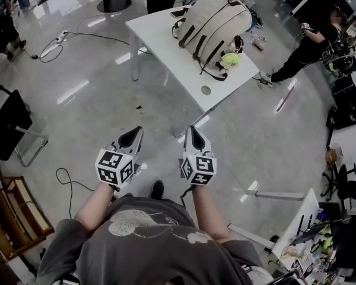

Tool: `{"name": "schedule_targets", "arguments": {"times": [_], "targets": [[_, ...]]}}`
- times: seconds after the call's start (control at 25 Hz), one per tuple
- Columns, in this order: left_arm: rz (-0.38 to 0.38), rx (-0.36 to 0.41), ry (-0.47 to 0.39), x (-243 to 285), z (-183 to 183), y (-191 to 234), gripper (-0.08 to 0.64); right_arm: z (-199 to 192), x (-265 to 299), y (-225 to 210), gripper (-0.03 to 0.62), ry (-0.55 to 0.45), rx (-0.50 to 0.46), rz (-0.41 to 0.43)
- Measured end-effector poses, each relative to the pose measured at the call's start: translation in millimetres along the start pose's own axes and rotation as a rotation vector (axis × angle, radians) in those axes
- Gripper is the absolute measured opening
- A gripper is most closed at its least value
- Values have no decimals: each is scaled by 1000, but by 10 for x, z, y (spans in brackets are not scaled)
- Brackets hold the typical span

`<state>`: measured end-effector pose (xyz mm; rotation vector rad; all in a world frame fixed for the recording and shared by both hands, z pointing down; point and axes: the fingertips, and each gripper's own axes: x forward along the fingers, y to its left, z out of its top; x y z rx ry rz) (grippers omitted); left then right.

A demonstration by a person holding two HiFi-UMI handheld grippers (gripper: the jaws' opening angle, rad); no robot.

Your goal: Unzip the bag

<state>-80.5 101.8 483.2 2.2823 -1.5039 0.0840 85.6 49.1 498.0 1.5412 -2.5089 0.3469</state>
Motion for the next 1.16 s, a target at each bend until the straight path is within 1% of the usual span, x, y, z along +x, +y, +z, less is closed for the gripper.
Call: {"name": "schedule_targets", "arguments": {"times": [0.32,0.48,0.72,0.92,1.16], "targets": [[-12,-3,-8,-337,-36,162,6,-103,-127,413,-3,24,-25,2],[-19,-10,-11,-490,-66,196,6,-124,-218,574,-3,18,-54,-5],[-28,-5,-9,-714,-101,218,6,-99,-347,755,-3,7,-68,-24],[-42,3,-7,-837,-158,139,6,-51,-536,818,-3,-42,-65,-37],[-63,5,-3,-907,-221,54,5,-118,-666,824,-3,-39,-66,-54]]}}
